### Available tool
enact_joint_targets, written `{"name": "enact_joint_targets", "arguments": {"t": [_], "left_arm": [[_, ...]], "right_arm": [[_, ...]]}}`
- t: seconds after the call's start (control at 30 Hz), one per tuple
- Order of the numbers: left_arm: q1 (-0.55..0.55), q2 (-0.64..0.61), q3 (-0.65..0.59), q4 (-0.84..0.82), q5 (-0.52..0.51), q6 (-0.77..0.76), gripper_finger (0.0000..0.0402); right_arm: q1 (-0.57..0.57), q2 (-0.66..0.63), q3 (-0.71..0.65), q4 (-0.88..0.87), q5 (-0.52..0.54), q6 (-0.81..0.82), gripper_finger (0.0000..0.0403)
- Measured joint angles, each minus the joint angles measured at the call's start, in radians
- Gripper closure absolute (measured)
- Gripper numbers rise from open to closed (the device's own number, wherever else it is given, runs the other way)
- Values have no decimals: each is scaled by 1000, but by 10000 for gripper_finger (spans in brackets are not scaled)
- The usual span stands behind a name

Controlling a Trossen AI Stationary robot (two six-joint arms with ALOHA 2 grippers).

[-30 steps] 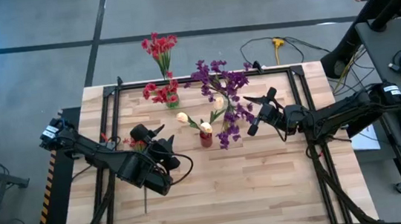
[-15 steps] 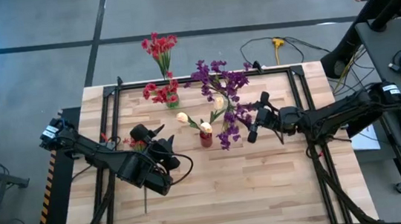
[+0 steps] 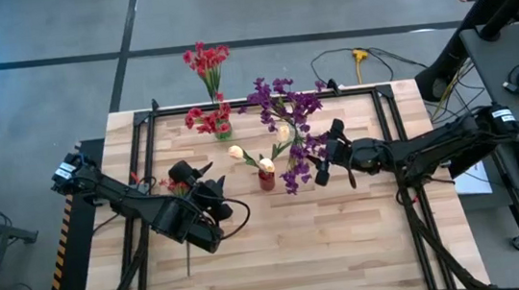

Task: Sort flowers into vase by color
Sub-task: Put the purple flowers into the transparent vase

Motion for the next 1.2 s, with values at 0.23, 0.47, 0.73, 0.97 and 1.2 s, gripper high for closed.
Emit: {"name": "enact_joint_targets", "arguments": {"t": [0.23,0.47,0.73,0.97,1.2], "left_arm": [[0,0,0,-1,-1,4,192],[0,0,0,2,-8,3,192],[0,0,0,6,-8,3,192],[0,0,0,6,-8,3,192],[0,0,0,6,-5,3,192]], "right_arm": [[2,-8,0,-69,45,17,172],[11,-6,0,-27,1,-5,118],[6,21,0,79,0,-88,129],[6,73,57,69,0,-129,157],[3,113,90,67,12,-142,188]]}}
